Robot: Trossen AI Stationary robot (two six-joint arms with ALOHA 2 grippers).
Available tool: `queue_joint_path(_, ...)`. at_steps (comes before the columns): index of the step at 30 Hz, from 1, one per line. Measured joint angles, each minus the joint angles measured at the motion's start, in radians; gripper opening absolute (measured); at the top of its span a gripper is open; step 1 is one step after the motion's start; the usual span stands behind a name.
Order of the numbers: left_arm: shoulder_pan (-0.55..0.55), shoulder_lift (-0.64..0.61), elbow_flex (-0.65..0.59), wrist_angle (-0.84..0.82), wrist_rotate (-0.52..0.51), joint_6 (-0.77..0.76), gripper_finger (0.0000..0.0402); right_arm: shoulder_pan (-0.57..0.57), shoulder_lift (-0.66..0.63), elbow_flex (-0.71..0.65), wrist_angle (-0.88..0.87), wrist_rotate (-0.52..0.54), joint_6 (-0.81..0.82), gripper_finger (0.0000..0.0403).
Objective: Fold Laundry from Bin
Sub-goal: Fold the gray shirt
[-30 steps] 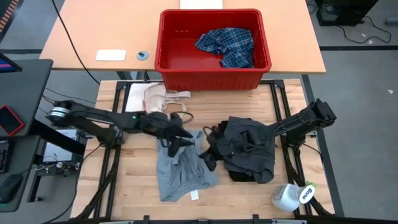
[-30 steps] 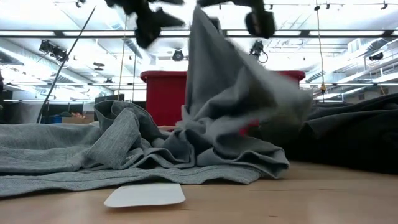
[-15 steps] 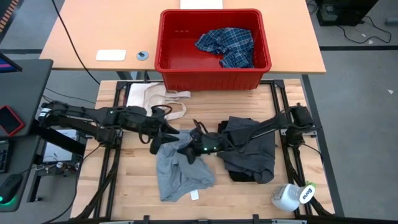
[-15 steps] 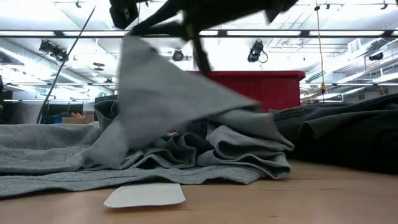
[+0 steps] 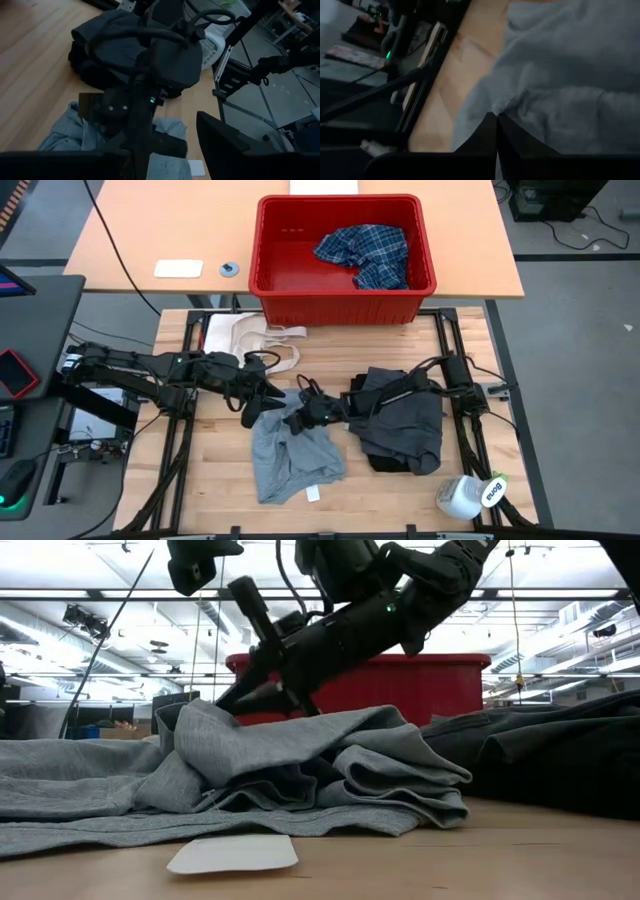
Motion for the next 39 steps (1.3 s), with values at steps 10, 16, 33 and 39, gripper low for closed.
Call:
queue_joint_path(10,0.0,0.0,0.0,0.0,0.0,0.0,0.0157,-0.029,-0.008,0.001,0.047,-0.017,-0.052,0.013)
queue_joint_path(16,-0.01,0.0,0.0,-0.008,0.021,0.0,0.0157,-0.064,-0.052,0.0,0.029,-0.086,-0.089,0.0239)
queue_joint_path(33,-0.159,0.192,0.0,-0.128,-0.039,0.017,0.0157,0.067,-0.408,0.002,-0.768,-0.097,-0.079,0.0229)
queue_joint_path(39,-0.144,0.405,0.0,0.018,-0.036,0.045,0.0157,0.186,-0.353,0.0,-0.811,-0.113,0.023,0.0229)
